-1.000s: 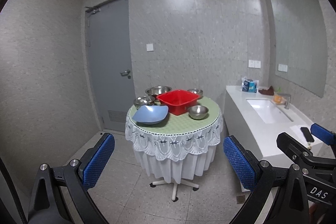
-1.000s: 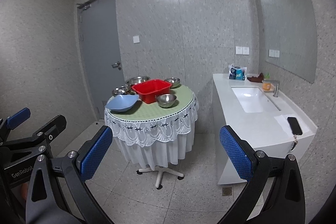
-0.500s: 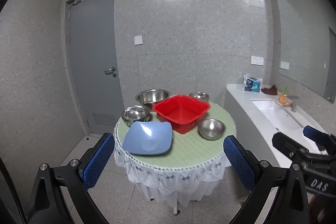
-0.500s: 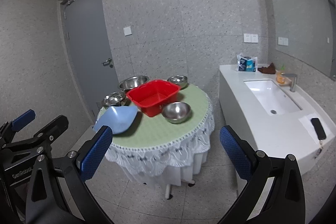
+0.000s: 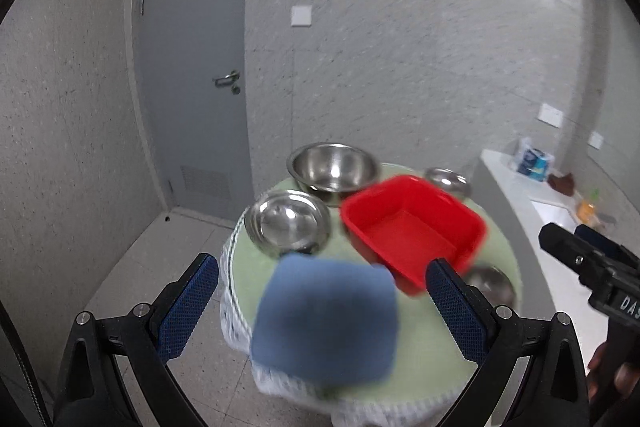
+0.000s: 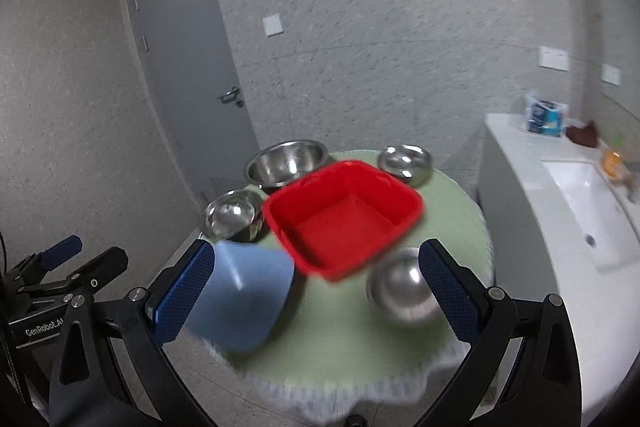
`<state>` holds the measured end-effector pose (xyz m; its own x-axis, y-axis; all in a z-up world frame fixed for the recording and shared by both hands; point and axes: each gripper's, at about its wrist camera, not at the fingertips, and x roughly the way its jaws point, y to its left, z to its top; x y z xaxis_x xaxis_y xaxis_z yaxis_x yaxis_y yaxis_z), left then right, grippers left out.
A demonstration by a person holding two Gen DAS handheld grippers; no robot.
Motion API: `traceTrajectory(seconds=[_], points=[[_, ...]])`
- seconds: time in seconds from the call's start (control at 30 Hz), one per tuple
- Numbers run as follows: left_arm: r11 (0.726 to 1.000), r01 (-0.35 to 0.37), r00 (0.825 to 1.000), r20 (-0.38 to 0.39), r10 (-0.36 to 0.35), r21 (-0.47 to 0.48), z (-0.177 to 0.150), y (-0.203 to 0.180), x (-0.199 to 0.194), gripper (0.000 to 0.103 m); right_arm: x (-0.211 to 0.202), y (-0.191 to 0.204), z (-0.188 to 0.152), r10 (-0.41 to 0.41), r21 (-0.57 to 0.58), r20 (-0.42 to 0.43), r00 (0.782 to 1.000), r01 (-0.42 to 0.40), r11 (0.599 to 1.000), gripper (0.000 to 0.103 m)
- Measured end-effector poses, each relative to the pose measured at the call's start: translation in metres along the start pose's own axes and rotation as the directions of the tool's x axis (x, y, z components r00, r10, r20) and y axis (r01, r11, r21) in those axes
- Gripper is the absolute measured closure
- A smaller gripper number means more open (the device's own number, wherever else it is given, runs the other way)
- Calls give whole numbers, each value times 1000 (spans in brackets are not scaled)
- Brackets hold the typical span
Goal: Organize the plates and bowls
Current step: 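Grasp the rim of the large steel bowl with both grippers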
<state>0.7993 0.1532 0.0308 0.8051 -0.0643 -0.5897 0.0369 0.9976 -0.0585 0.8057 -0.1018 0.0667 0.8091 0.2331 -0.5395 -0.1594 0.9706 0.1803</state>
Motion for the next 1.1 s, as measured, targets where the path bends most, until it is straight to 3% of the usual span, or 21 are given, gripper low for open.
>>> traceTrajectory(seconds=[0.2,0.37,0.43,0.6,0.7,0.77,0.87,0.9,0.97,1.0,1.03,1.1], points=[[1000,-22,992,-125,20,-15,98,3,133,1,124,-34,75,67,24,-116,991,-65,998,0],[999,-44,978,-206,38,-25,157,9,237,1,224,-48,118,65,-6,-227,972,-68,998,0],[998,-47,965,-259,36,-38,179,16,286,1,263,-50,129,75,-8,-273,959,-80,997,0],[994,-98,915,-396,73,-43,206,32,397,16,350,-58,142,42,-39,-370,928,-60,997,0],[991,-122,882,-462,88,-45,211,40,451,27,394,-63,136,26,-45,-444,896,-51,998,3],[991,-123,863,-498,82,-49,214,44,478,40,412,-65,129,40,-30,-484,874,-62,998,17],[992,-122,849,-522,83,-40,213,49,504,51,434,-66,119,48,-33,-535,843,-77,996,25],[993,-113,845,-529,75,-40,215,50,514,55,439,-65,115,47,-40,-554,832,-82,996,37],[994,-104,841,-536,69,-35,211,49,523,67,450,-65,110,58,-40,-583,810,-101,994,61],[994,-111,839,-538,82,-21,210,49,528,69,455,-61,108,71,-43,-593,802,-120,992,65],[993,-114,840,-536,90,-11,208,47,527,75,456,-59,106,94,-40,-599,795,-147,988,76],[993,-118,845,-527,92,-15,208,46,531,78,457,-57,105,93,-48,-595,799,-152,987,81]])
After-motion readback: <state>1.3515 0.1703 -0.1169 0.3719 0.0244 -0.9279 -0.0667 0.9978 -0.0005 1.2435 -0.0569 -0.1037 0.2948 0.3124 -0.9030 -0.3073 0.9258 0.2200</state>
